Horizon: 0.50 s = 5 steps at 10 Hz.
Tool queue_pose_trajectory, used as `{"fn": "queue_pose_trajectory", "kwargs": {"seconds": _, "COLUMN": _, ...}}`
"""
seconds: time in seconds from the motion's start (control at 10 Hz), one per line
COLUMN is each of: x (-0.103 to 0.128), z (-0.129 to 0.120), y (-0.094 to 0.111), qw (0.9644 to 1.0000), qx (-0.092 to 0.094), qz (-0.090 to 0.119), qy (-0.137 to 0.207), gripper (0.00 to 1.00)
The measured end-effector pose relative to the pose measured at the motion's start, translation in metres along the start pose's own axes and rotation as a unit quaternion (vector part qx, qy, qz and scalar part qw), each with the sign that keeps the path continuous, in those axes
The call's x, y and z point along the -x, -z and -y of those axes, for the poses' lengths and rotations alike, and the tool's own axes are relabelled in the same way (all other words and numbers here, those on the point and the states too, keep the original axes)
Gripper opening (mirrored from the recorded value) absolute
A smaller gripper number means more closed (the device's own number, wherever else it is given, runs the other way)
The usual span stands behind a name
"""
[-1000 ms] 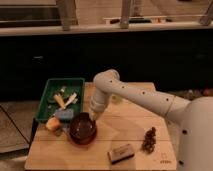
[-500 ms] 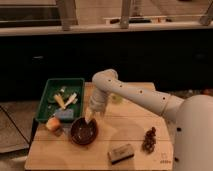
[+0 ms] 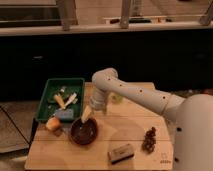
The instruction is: Stack bowls on top of each other
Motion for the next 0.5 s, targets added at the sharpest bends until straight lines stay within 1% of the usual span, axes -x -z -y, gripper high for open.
{"fn": "queue_pose_trajectory", "kwargs": {"seconds": 0.3, "x": -0.006, "z": -0.005, "y": 0.017, "qw": 0.9998, "qx": 0.004, "qz": -0.015, "qy": -0.014, "gripper": 0.76}}
{"fn": "queue_pose_trajectory", "kwargs": {"seconds": 0.5, "x": -0.007, "z": -0.009, "y": 0.023, "qw": 0.9995, "qx": 0.006, "qz": -0.021, "qy": -0.022, "gripper": 0.76}}
